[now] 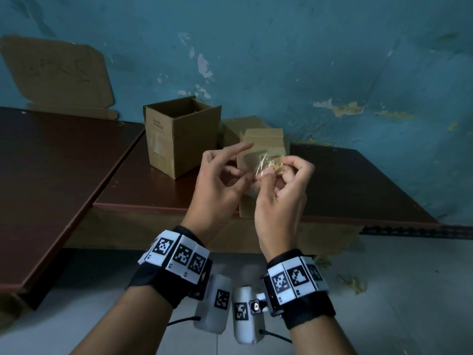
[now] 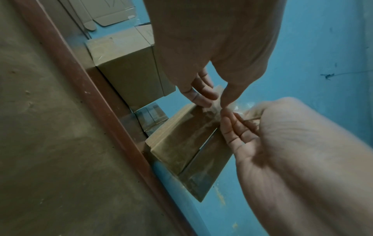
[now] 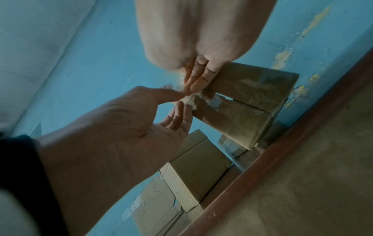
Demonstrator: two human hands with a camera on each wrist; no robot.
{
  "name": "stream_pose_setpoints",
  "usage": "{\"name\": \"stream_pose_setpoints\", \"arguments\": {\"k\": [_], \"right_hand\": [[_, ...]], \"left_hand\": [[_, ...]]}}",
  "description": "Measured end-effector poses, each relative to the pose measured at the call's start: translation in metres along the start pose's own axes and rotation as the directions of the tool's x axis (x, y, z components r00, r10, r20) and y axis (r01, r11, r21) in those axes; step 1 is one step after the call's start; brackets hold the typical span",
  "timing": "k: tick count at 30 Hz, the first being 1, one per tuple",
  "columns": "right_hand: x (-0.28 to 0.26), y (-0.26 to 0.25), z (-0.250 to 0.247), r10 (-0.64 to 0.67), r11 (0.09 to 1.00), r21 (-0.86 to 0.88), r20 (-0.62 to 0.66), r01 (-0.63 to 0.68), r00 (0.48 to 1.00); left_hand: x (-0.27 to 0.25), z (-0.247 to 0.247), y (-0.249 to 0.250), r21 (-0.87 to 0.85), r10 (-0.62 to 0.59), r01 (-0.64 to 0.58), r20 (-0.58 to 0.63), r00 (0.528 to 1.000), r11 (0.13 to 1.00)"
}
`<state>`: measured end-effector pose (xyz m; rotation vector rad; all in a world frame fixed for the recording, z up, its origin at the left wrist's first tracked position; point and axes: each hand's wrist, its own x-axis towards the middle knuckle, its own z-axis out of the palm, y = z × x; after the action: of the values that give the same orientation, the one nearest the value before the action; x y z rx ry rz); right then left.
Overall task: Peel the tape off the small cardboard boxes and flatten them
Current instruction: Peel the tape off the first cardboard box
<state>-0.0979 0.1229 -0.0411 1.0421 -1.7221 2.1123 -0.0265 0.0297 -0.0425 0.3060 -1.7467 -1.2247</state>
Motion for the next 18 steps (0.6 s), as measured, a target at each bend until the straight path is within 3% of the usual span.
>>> {"name": "stream_pose_setpoints", "arguments": {"k": [6, 18], "right_hand": [[0.002, 0.001, -0.004, -0.037, 0.999, -0.036, 0.017, 0.038, 0.999], [0.006, 0.009, -0.006, -0.225, 0.931, -0.294, 0.005, 0.216, 0.974]], "left_hand": [[-0.002, -0.001, 0.003, 0.110, 0.059, -0.066, 0.066, 0.996, 0.992], [-0.002, 0.001, -0.003, 0.134, 0.092, -0.084, -0.059, 0.994, 0.987]]}}
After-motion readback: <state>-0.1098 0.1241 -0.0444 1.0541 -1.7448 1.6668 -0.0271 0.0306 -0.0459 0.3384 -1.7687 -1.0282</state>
